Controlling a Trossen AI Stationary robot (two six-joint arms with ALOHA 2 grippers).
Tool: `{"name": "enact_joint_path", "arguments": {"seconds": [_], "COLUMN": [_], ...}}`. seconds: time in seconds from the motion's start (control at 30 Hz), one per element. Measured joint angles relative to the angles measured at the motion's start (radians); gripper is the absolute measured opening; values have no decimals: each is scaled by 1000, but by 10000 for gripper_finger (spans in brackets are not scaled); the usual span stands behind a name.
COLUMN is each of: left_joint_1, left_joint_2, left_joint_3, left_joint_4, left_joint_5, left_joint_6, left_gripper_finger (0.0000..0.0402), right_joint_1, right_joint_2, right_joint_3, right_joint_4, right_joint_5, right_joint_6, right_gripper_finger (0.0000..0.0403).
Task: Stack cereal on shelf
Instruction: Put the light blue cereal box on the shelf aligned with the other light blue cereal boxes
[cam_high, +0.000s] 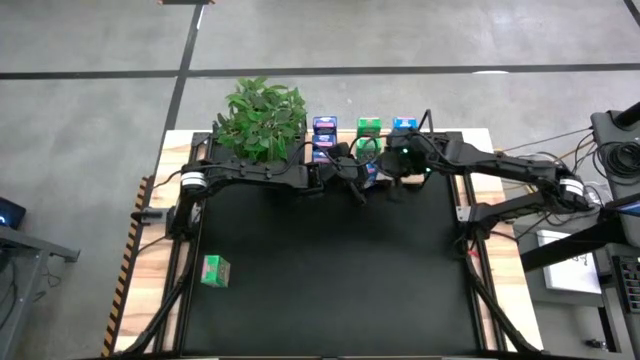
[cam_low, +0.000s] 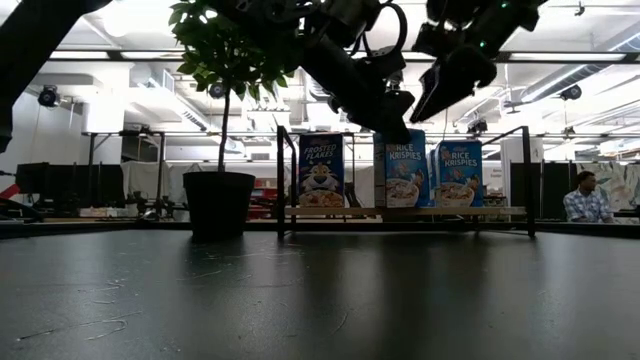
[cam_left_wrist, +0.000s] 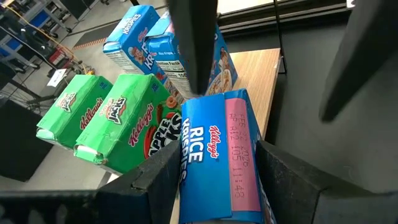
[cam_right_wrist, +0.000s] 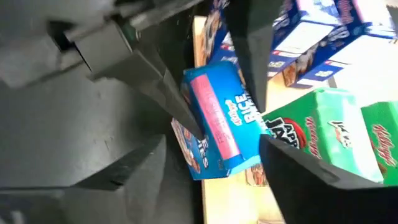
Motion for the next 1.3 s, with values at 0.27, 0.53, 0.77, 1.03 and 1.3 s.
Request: {"name": "enact_joint_path", "arguments": {"seconds": [0.27,0.53,0.77,1.03,1.3], "left_joint_1": [0,0,0,0,-1], "left_joint_2": [0,0,0,0,-9], "left_joint_3": [0,0,-1,-1,-1], "left_joint_4": [-9,-18,-21,-19,-18], "left_joint_5": [1,0,1,1,1], "left_joint_6": [44,91,97,101,96], "left_gripper_finger": [190,190,190,190,200], "right_joint_1": [-3,-2,-5,-7,-8], "right_joint_2": [69,129,145,145,145], "right_joint_3": [35,65,82,87,88], "right_joint_4": [2,-7,-37,-44,-65], "right_joint_5": [96,95,99,100,103], "right_joint_6": [-63,-82,-83,-81,-63], "right_gripper_finger": [307,286,224,159,141]}}
